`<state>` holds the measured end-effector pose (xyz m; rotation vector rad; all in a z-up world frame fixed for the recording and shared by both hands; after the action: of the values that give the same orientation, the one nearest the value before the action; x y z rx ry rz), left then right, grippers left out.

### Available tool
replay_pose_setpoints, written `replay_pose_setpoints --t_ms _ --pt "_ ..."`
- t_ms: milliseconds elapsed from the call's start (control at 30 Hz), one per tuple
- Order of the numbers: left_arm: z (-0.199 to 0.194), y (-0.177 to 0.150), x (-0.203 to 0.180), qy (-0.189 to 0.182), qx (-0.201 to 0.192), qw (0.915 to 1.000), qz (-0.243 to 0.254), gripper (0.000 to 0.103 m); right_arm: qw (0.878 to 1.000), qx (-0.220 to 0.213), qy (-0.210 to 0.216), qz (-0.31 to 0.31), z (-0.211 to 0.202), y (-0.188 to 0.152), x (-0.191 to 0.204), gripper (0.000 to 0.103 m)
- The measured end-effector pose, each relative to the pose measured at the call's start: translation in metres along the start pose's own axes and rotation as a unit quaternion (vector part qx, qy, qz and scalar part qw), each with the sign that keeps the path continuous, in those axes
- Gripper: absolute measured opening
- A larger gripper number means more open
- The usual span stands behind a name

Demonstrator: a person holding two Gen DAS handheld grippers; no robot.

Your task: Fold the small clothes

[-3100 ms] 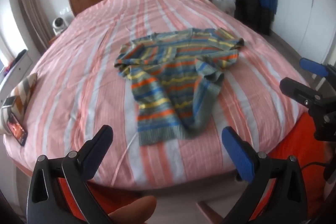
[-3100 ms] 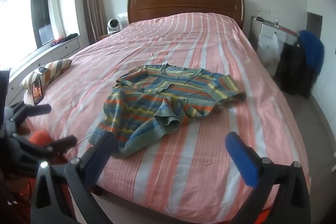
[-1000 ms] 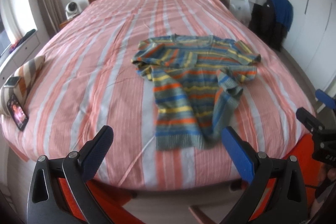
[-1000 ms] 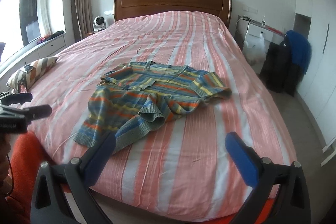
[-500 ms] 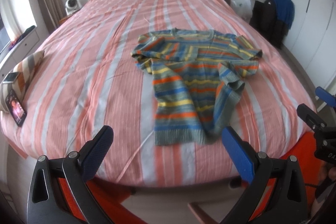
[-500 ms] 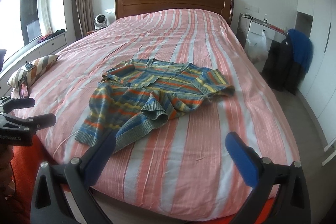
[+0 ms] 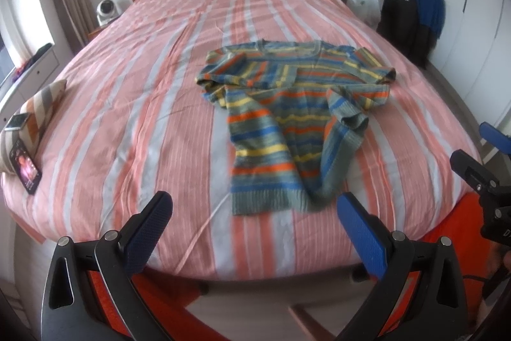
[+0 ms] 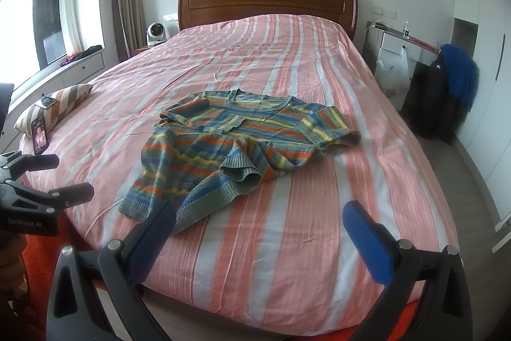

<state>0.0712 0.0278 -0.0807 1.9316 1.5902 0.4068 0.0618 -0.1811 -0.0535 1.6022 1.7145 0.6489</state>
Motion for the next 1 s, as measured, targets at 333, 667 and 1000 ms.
replay_pose_setpoints --t_ms 333,667,1000 --pt "-0.003 -0.001 -0.007 -0.004 0.003 1.0000 0.004 0.103 1.000 -0.001 0.011 -0.007 -0.006 -0.003 0.007 0.103" --pt "-0.004 -0.002 -0.009 -0.005 0.005 1.0000 0.003 0.103 1.000 0.003 0.017 -0.009 -0.006 -0.004 0.011 0.103" --pt "0.001 -0.006 -0.006 -0.007 0.012 0.9999 0.001 0.103 1.000 0.012 0.019 -0.014 0.000 -0.008 0.015 0.103"
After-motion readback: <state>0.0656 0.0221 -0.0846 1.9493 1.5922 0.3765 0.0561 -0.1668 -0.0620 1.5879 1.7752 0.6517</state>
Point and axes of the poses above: each gripper's, at about its wrist camera, not at the fingertips, and z roughly the way its jaws point, x to its left, y to its top, the point moved 9 cm from there along z, roughly the way its jaws point, and after that the axes turned 12 degrees about -y, right-handed, at the moved point
